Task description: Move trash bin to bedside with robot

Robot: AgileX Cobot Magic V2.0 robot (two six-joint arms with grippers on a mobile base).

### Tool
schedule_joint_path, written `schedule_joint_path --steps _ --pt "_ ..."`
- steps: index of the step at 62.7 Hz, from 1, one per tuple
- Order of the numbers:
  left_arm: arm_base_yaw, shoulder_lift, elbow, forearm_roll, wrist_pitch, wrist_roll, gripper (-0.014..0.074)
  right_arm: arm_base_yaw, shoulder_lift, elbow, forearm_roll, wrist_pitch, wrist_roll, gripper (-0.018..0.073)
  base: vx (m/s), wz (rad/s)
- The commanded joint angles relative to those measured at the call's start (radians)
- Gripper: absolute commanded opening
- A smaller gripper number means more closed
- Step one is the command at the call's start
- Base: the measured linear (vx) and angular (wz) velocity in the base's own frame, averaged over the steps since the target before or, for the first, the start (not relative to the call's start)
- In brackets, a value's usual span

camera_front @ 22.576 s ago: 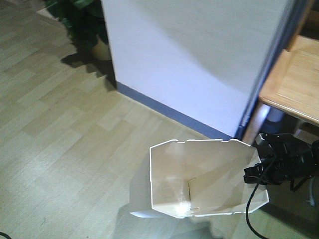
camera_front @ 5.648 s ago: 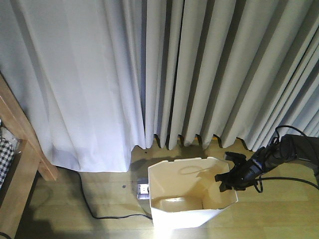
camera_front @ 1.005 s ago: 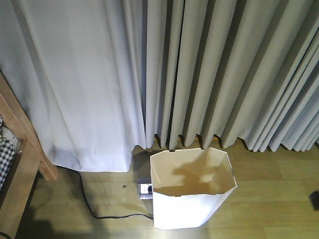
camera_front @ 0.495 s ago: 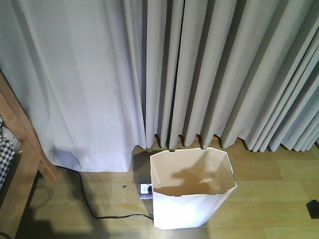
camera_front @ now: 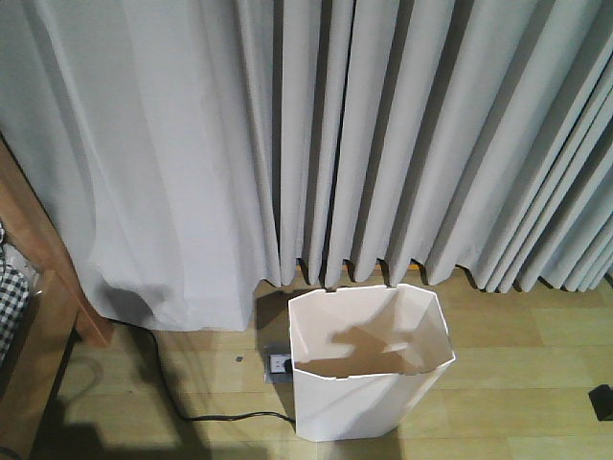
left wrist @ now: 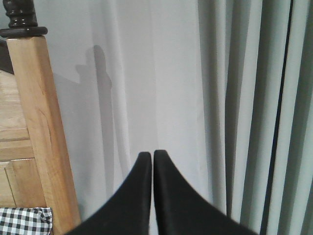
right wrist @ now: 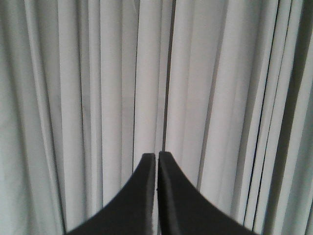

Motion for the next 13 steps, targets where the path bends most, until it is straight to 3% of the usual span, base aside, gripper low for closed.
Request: schedule_joint_path --steps 1,13 --pt "-0.006 -0.007 0.012 -0.009 -0.074 -0.014 -0.0006 -0.002 -0.013 0.002 -0.014 -0.070 0.000 -0.0008 0.00 0.00" --pt "-0.006 -0.007 0.012 -0.009 -0.074 -0.014 -0.0006 -0.002 -0.013 0.002 -0.014 -0.065 0.000 -0.0008 0.00 0.00"
